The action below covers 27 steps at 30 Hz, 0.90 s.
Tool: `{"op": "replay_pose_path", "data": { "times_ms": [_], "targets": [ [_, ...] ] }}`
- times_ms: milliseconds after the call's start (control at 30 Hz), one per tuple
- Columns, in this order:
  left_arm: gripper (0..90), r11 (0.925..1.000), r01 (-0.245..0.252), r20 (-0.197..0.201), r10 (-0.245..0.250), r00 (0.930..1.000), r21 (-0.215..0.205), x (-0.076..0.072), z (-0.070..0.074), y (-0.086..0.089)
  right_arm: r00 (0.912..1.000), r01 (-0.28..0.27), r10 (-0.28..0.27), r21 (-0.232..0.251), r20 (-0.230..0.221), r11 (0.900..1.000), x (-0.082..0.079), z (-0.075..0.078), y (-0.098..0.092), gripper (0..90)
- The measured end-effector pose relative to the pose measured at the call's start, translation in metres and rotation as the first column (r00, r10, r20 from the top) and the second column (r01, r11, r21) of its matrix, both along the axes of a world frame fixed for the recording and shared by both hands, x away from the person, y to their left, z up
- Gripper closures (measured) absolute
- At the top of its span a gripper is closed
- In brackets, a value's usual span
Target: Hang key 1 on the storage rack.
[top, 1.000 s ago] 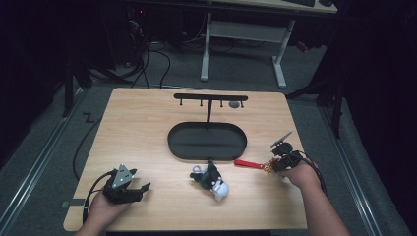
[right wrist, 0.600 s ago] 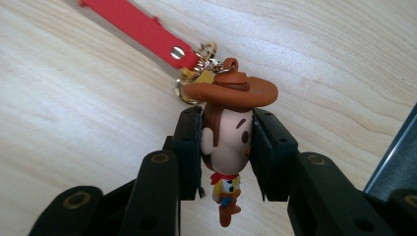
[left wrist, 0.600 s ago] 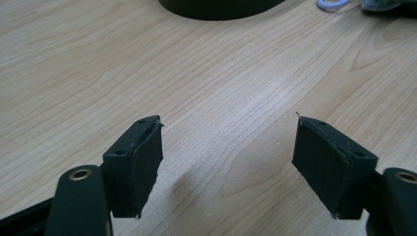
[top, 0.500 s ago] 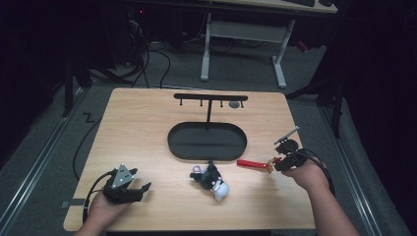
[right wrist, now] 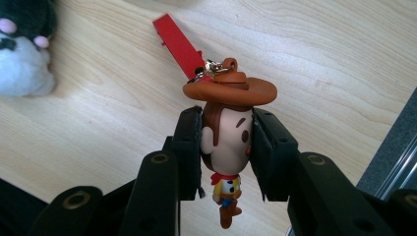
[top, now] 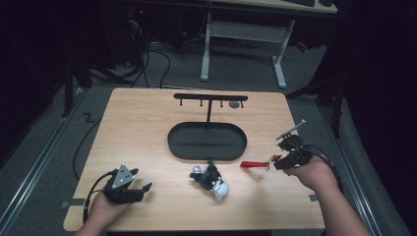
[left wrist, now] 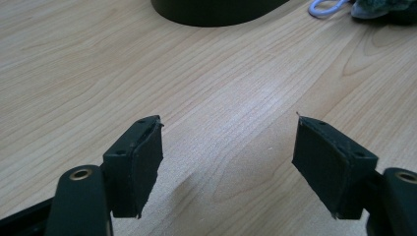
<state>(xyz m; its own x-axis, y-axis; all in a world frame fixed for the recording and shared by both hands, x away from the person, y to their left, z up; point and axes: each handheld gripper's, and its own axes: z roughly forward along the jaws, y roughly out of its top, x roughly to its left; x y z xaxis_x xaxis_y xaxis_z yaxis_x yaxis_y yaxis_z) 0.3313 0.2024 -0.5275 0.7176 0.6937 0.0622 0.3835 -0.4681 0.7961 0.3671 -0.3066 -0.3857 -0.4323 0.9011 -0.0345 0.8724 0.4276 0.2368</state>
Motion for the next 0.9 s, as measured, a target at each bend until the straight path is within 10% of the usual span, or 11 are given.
{"op": "replay_pose_path", "data": {
  "times_ms": [900],
  "targets": [
    [27.3,0.9999,0.017,0.0,-0.017,0.9999,0.003,-0.001,0.001,-0.001,0.9911,-0.048,0.042,-0.043,-0.126,0.998,0.002,0.061,0.034,66.8]
  ]
}}
